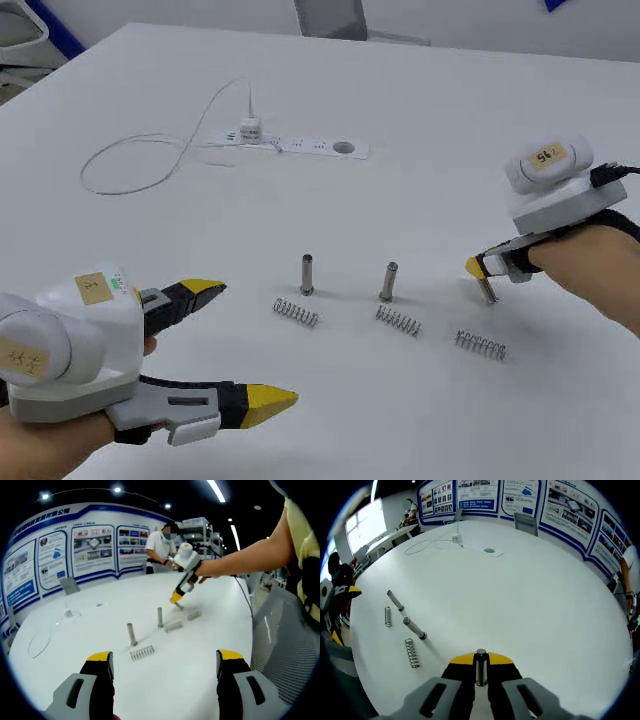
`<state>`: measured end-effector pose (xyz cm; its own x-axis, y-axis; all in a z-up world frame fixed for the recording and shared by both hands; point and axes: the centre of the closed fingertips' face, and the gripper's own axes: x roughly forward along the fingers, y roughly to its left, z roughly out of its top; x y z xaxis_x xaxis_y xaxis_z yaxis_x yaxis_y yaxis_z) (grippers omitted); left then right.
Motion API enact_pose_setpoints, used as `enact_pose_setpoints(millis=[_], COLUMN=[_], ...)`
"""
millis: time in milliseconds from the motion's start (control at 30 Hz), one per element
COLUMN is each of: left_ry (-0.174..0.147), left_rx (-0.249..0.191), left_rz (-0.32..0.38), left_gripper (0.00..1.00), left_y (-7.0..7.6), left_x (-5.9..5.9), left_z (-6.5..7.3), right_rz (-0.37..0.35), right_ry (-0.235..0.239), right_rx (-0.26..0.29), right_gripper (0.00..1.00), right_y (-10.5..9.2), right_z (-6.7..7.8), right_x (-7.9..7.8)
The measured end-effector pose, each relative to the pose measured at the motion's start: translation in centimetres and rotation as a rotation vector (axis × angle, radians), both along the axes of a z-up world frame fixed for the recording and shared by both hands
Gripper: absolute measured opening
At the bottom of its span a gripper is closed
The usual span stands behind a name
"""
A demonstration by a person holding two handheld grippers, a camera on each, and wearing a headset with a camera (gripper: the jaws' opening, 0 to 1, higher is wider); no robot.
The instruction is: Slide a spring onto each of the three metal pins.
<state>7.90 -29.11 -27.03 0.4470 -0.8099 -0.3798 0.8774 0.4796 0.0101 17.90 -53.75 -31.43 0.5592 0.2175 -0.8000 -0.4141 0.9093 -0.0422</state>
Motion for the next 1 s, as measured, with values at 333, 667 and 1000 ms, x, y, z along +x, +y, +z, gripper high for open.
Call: enact_pose_setpoints(millis=[333,667,1000], left_ry=[-0.004,-0.006,-0.007], left_rx=[0.005,0.004,0.004], left_rz=[-0.017,-0.02,-0.021], left_gripper=[0.86,0.86,0.86], left_y=[-0.4,-0.5,-0.4], left_x=[-0.3,-0.7,-0.8], left_z=[0.2,0.4,0.3], right_rz=[-0.009,-0.002,-0.008], right_ry=[-0.043,-0.075,-0.067], right_rx=[0.033,0.061,0.074], right_gripper=[0.08,0.09,0.09], right_y=[-0.3,0.0,0.0], right_z=[0.8,0.8,0.8], right_x=[-1.7,-2.8,-3.0])
